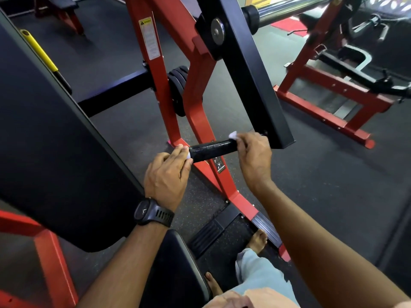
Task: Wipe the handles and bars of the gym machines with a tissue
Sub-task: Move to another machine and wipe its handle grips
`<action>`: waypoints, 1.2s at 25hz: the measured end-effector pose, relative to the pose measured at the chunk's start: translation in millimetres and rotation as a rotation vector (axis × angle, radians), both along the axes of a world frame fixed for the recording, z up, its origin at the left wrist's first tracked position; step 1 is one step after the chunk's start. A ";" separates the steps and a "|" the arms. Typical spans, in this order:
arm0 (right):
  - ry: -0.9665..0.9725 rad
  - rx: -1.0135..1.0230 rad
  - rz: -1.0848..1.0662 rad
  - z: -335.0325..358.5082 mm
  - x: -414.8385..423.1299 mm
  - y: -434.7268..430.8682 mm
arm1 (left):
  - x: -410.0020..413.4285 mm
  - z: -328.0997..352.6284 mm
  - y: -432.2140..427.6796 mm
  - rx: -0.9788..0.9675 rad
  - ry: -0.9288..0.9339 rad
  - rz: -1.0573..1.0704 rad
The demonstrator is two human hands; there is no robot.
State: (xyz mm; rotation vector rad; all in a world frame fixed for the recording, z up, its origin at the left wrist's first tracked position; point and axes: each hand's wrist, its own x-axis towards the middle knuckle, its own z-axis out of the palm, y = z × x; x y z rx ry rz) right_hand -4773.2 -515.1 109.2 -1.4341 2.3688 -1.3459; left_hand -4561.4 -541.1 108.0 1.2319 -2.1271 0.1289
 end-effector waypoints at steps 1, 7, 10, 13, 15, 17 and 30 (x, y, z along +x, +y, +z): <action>-0.033 0.003 -0.045 1.8 0.6 -0.1 | -0.1 -1.0 -0.2 0.002 0.010 -0.004; 0.069 0.011 0.074 2.4 1.2 -1.8 | 0.6 -2.8 -0.4 -0.011 0.065 -0.024; 0.193 0.045 0.214 8.1 16.9 -3.5 | -0.8 -5.8 0.7 -0.035 0.086 -0.020; 0.363 0.052 0.411 12.3 16.0 -8.2 | -1.1 -8.5 -1.2 -0.028 0.089 -0.015; 0.280 0.096 0.340 20.3 19.4 -15.3 | -1.0 -10.9 -0.7 -0.032 0.092 -0.006; 0.313 0.048 0.487 25.5 38.8 -12.6 | -1.0 -12.5 -1.6 -0.047 0.109 -0.015; 0.420 0.184 0.470 19.5 0.2 -38.2 | -1.9 -14.7 -2.0 -0.077 0.093 -0.026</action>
